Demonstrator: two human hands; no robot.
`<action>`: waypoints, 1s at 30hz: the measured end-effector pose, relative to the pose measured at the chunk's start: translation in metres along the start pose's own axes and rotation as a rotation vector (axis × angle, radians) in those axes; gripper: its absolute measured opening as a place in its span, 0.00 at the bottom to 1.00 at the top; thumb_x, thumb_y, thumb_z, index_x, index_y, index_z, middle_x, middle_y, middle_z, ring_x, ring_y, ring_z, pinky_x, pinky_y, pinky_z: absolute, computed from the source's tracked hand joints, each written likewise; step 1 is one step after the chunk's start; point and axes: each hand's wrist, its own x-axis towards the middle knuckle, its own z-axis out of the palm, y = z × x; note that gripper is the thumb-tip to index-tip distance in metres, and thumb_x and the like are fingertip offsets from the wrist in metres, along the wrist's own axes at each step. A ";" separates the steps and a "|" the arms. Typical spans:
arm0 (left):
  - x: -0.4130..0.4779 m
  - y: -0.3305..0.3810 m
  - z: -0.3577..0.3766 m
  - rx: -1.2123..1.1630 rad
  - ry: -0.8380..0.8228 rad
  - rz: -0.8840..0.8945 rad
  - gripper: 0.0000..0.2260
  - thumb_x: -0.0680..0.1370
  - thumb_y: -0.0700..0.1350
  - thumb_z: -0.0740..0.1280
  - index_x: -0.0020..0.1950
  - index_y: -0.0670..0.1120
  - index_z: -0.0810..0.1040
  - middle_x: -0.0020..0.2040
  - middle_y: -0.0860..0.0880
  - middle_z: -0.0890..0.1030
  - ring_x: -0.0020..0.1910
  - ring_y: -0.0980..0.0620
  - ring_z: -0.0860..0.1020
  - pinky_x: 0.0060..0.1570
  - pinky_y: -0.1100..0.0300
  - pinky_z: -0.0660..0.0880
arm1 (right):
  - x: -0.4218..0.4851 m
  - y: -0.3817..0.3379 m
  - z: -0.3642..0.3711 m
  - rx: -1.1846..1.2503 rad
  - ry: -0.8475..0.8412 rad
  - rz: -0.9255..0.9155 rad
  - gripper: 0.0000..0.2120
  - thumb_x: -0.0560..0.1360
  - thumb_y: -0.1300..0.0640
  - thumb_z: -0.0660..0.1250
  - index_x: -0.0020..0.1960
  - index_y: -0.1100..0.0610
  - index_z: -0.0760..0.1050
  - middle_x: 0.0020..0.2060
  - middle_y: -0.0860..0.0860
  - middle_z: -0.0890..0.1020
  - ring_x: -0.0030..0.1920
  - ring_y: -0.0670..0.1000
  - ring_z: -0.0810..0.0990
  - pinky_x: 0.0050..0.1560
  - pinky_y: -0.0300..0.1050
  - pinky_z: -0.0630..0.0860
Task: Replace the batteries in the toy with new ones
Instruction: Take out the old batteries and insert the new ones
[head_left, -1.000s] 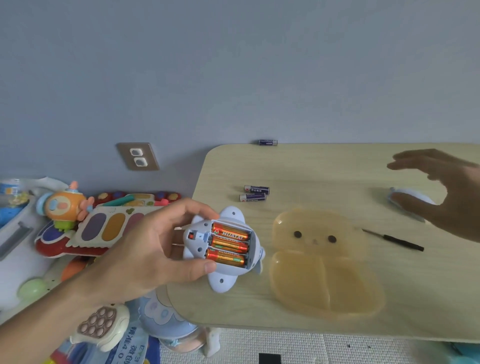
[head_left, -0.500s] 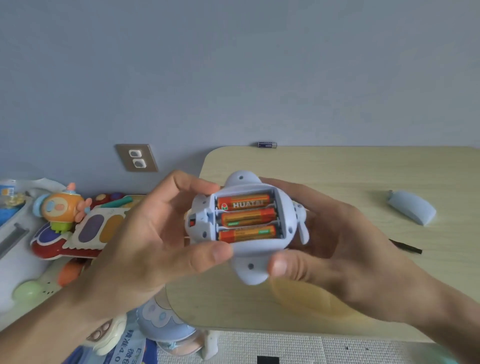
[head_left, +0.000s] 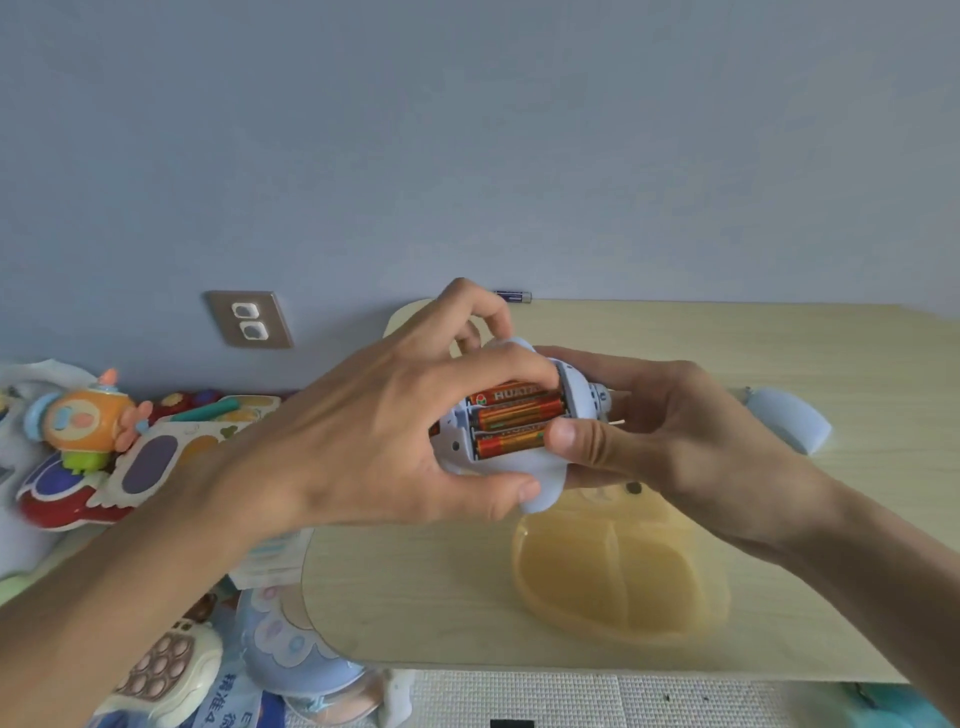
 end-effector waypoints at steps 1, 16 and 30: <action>0.003 -0.001 0.000 0.011 -0.015 0.001 0.24 0.71 0.66 0.73 0.65 0.67 0.73 0.64 0.58 0.63 0.64 0.55 0.74 0.52 0.52 0.82 | 0.000 -0.001 0.000 -0.001 0.001 0.002 0.23 0.73 0.62 0.72 0.68 0.55 0.81 0.44 0.50 0.91 0.39 0.44 0.89 0.36 0.30 0.80; 0.014 -0.012 -0.008 0.096 0.086 0.102 0.08 0.81 0.51 0.61 0.57 0.51 0.76 0.56 0.58 0.68 0.54 0.71 0.70 0.44 0.56 0.72 | 0.011 -0.003 0.015 -0.090 -0.007 -0.020 0.11 0.79 0.61 0.72 0.60 0.56 0.86 0.49 0.52 0.91 0.51 0.49 0.91 0.50 0.42 0.86; 0.003 -0.028 -0.008 0.224 0.419 0.204 0.07 0.77 0.42 0.78 0.51 0.41 0.88 0.45 0.47 0.85 0.39 0.50 0.79 0.41 0.60 0.77 | 0.013 -0.004 0.020 -0.192 0.034 -0.038 0.11 0.78 0.59 0.74 0.58 0.51 0.87 0.46 0.48 0.91 0.46 0.43 0.90 0.42 0.34 0.83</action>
